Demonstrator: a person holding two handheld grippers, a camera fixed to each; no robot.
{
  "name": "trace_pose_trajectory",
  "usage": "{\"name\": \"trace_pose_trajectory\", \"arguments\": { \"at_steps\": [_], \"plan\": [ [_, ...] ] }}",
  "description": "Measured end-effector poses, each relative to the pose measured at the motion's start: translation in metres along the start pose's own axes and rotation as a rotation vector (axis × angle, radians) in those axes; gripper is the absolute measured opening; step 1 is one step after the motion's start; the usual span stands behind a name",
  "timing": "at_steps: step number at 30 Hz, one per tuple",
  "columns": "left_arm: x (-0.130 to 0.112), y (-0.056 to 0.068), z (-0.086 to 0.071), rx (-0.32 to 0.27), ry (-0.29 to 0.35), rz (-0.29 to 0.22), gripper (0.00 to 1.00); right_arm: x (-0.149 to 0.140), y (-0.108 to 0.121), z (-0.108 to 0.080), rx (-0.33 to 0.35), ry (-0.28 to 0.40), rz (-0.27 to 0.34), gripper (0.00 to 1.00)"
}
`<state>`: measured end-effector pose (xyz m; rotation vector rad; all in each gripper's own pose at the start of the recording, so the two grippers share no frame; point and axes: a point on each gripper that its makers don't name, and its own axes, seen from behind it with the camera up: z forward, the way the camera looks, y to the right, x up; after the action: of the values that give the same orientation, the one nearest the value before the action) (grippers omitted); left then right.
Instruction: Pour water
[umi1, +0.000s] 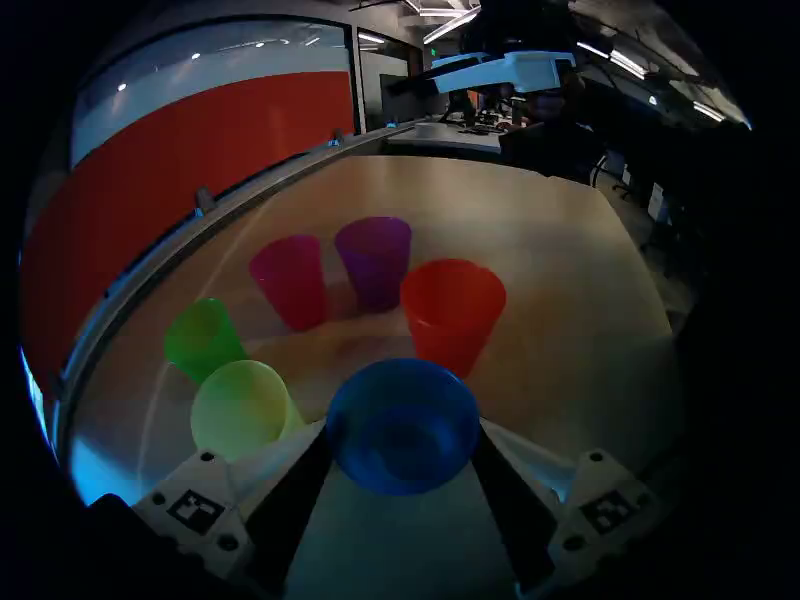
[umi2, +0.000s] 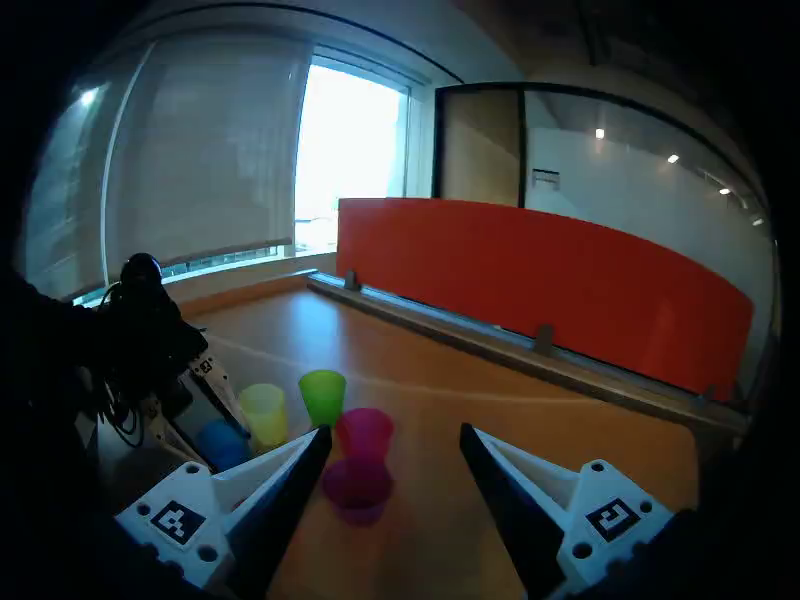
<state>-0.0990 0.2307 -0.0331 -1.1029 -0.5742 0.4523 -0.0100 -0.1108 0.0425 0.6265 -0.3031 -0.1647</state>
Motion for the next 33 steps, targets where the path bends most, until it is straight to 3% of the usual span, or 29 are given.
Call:
{"name": "trace_pose_trajectory", "arguments": {
  "at_steps": [12,33],
  "plan": [
    [0.005,0.003,-0.008,0.000,0.023,-0.008,0.87,0.003,0.001,0.001,0.000,0.004,0.004,0.99],
    [0.051,-0.010,-0.060,0.079,0.205,-0.071,0.87,0.012,-0.004,0.005,0.008,0.012,-0.009,0.99]
  ]
}}
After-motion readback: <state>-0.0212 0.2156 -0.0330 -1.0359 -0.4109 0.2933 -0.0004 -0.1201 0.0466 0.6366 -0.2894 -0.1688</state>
